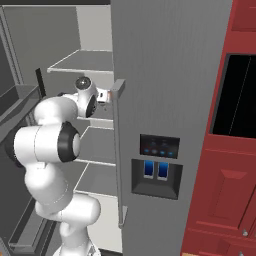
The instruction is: Take the fish out of the fridge, briefly rinse it in the sink, and place it on the tray next to the sink.
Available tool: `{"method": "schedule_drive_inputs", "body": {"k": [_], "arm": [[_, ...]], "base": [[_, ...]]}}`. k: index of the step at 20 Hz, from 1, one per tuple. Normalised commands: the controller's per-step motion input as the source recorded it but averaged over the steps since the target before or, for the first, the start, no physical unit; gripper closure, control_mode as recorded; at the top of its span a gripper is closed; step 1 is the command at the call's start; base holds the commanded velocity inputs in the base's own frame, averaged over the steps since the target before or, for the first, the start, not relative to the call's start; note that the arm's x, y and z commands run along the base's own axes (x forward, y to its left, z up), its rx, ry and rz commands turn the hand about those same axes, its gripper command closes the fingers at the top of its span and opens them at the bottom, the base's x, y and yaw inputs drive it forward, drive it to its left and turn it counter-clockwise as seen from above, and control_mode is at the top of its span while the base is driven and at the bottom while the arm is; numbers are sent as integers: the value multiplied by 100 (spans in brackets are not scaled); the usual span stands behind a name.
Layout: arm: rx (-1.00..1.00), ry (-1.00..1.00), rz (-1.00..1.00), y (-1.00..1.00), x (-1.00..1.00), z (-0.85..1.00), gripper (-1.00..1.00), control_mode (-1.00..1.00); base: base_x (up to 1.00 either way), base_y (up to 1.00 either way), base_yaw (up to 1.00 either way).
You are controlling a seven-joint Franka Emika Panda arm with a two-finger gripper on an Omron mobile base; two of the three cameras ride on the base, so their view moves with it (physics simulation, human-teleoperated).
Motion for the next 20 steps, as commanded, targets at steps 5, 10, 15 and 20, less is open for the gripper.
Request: {"method": "schedule_drive_inputs", "body": {"k": [5,10,15,20], "arm": [[-3,0,0,0,51,-17,-100,-100],[-1,2,0,0,70,-4,-100,-100],[0,6,0,6,62,-8,-100,-100],[0,4,0,0,31,-22,-100,-100]], "base": [[0,0,0],[0,0,0],[0,0,0],[0,0,0]]}}
